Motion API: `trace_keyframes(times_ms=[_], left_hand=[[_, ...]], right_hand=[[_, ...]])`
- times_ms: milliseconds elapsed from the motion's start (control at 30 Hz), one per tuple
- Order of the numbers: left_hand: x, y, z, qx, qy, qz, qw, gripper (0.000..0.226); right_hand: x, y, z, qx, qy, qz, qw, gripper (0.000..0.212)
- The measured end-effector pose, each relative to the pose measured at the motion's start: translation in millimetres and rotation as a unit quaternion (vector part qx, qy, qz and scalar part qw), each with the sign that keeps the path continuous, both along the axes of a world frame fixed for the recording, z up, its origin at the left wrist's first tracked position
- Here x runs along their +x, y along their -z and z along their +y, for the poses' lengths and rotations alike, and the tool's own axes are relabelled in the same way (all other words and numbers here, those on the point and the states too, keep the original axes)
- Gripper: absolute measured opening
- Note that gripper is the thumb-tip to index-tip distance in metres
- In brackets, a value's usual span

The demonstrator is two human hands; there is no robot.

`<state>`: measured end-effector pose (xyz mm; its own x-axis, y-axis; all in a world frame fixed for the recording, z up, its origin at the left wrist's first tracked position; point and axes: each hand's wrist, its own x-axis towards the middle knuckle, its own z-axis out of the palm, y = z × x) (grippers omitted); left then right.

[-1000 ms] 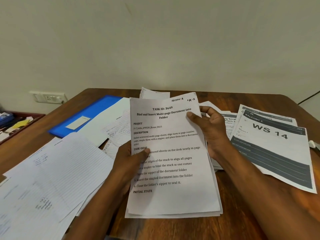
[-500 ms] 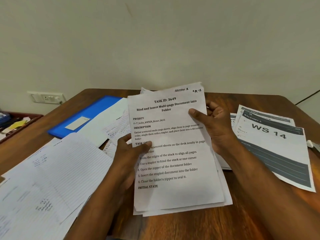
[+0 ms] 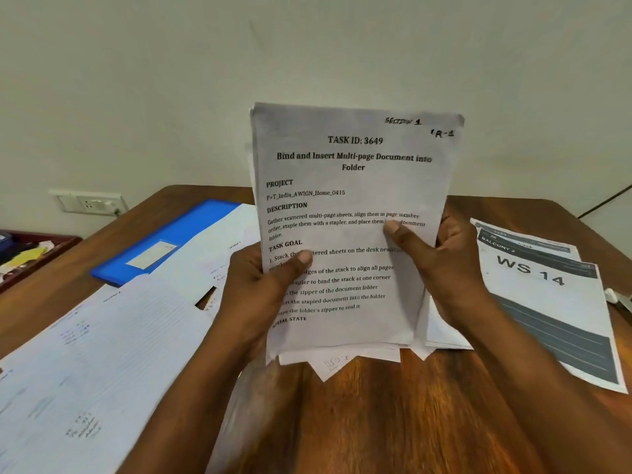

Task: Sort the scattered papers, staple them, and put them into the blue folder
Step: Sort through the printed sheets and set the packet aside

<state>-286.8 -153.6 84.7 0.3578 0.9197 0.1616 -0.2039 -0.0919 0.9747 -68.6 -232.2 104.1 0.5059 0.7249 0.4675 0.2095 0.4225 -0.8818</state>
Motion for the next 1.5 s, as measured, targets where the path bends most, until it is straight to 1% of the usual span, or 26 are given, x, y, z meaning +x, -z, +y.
trace_keyframes(times_ms=[100,200,267,333,400,500,600,700,767,833,933,1033,1167,1267,1400,1500], left_hand=[[5,1,-9,0.006,-0.018,-0.018,1.0,0.01],[8,5,-12,-0.004,-0.016,-0.014,1.0,0.014],[8,10,-11,-0.016,-0.008,-0.006,1.0,0.022],[8,15,-8,-0.036,0.005,-0.001,0.999,0.037],[9,19,-6,-0.049,0.014,0.004,0.999,0.043],[10,23,-2,-0.044,0.022,0.026,0.998,0.039],[10,22,2,-0.038,0.017,0.033,0.999,0.034],[9,20,2,-0.039,0.008,0.02,0.999,0.022],[10,21,-1,-0.045,0.013,0.018,0.999,0.025],[11,27,-2,-0.063,0.021,0.02,0.998,0.027],[12,30,-3,-0.084,0.032,0.017,0.996,0.026],[9,29,-1,-0.067,0.038,0.03,0.997,0.028],[9,31,2,-0.037,0.033,0.043,0.998,0.026],[12,36,2,-0.041,0.028,0.049,0.998,0.024],[14,40,3,-0.033,0.022,0.05,0.998,0.03],[15,39,4,-0.01,0.007,0.044,0.999,0.02]], right_hand=[[-7,0,-7,0.019,0.021,-0.005,1.0,0.019],[-8,-3,-8,0.023,0.028,-0.001,0.999,0.017],[-8,-2,-6,0.015,0.028,0.006,0.999,0.018],[-8,3,-5,-0.005,0.021,0.012,1.0,0.017],[-8,9,-4,-0.025,0.014,0.021,0.999,0.016],[-9,17,-2,-0.041,0.007,0.025,0.999,0.022],[-11,14,-3,-0.045,-0.001,0.05,0.998,0.021],[-10,11,-6,-0.03,-0.005,0.06,0.998,0.018],[-10,14,-7,-0.038,-0.006,0.053,0.998,0.017],[-12,21,-6,-0.065,-0.005,0.049,0.997,0.016],[-10,29,-4,-0.096,-0.017,0.064,0.993,0.014],[-7,28,-3,-0.103,-0.029,0.077,0.991,0.016],[-4,26,-1,-0.086,-0.032,0.087,0.992,0.018],[-6,32,1,-0.09,-0.029,0.083,0.992,0.018],[-8,38,2,-0.102,-0.026,0.087,0.991,0.019],[-7,38,3,-0.093,-0.022,0.088,0.992,0.019]])
